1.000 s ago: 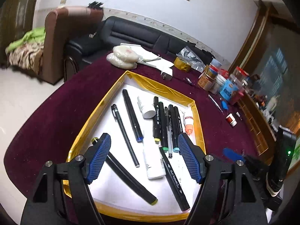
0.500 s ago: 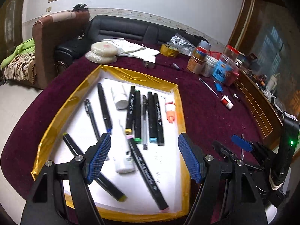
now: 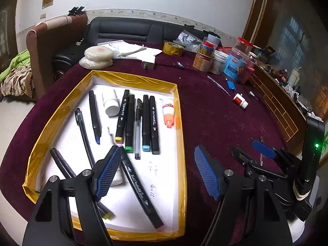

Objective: Organize rigid objects
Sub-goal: 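Move both open tools back over the table toward the remaining pen and glue bottle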

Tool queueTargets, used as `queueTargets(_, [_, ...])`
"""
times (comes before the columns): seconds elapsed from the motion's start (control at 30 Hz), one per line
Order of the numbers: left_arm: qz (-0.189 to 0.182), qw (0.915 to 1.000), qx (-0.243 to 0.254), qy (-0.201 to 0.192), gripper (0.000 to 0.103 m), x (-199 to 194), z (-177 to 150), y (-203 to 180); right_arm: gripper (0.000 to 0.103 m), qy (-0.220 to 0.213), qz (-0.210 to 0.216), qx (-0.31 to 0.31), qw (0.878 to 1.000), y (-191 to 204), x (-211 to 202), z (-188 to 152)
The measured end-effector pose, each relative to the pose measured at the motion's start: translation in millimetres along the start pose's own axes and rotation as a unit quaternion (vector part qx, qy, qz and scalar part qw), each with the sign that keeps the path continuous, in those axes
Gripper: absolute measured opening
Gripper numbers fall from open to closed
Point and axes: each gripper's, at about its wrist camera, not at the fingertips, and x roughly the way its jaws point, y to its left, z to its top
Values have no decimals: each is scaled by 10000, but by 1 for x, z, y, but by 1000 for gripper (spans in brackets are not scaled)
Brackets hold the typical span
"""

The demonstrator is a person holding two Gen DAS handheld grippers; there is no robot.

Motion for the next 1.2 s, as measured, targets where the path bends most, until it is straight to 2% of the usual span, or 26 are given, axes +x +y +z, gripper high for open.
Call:
queueTargets(0.53, [-122,9996,146,210,74,9,-6,-25,56,77,-52,81,9999,-18,3,-2])
queueTargets(0.73, [-455,9976,368,362,74,14,-13,-49,56,233,-261,511,9981,-74,7,2])
queueTargets(1.0, [-1074,9896,651,701,74,27,-27,-79,56,383,-681,1201,9897,-189,17,12])
queueTargets(1.1, [-1218,9865,689,849,74,33,-32,-84,56,410,-537,1391,9880,-214,27,27])
queueTargets(1.2, [-1303,9841,706,975,74,37,-36,-87,56,458,-323,1401,9885,-221,45,47])
